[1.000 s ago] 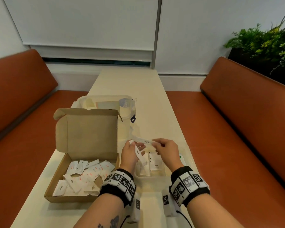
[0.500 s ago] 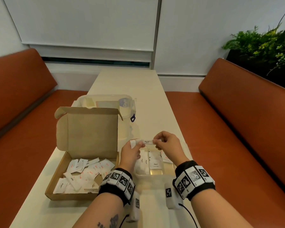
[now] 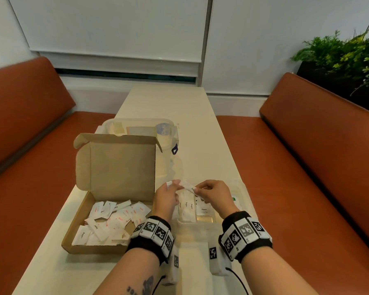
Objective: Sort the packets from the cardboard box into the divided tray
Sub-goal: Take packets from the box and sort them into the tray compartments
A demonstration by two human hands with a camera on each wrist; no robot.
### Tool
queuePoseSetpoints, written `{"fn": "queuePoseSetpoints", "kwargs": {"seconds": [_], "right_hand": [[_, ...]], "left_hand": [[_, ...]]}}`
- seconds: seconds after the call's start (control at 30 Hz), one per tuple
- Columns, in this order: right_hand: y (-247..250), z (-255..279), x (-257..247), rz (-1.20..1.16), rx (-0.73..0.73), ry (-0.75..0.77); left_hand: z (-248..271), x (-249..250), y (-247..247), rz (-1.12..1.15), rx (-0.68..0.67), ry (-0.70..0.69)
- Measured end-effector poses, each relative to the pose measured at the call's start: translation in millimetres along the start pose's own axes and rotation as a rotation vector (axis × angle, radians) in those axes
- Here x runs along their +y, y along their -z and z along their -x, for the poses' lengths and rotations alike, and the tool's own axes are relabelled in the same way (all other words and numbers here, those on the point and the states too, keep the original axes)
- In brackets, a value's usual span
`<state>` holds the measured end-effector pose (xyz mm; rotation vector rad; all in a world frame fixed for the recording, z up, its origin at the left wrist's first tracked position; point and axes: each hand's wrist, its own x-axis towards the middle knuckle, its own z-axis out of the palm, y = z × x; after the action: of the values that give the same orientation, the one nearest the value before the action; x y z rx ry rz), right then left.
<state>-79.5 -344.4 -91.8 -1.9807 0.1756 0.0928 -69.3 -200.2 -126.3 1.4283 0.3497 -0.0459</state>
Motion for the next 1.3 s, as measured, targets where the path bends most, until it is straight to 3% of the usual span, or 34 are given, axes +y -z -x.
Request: {"fn": "queuePoseSetpoints", "kwargs": {"seconds": [0.1,0.37,0.7,0.9,1.1,1.17,1.3], "right_hand": [[-12.2,-2.4,2.9,0.058,0.068,-0.063],[-53.9,-3.8,14.5,0.312,-0.022,-0.034],[-56.5,-10.8,20.3,0.417,-0.101,-0.010],[-62.0,-10.3,25.0,0.511,-0.052,0.100],[-61.6,-11.8,25.6,0.721,-0.167,0.166],[-57.9,-12.2,22.0,0.624,-0.155,0.138],[-44.1,-5.9,6.9,0.067,-0.017,0.032]], "left_hand": [[-2.3,0.1,2.8,0.097,0.038,0.006],[-8.4,0.0,10.2,0.173,0.044,0.005],[-6.4,1.6,10.8,0.188,0.003,-0.016],[-1.5,6.8,9.9,0.187,-0.052,-0.016],[5.8,13.0,8.8,0.123,-0.077,-0.051],[6.6,14.6,9.5,0.110,-0.092,-0.065],[4.3,15.1,8.2,0.106,-0.113,-0.087]]}}
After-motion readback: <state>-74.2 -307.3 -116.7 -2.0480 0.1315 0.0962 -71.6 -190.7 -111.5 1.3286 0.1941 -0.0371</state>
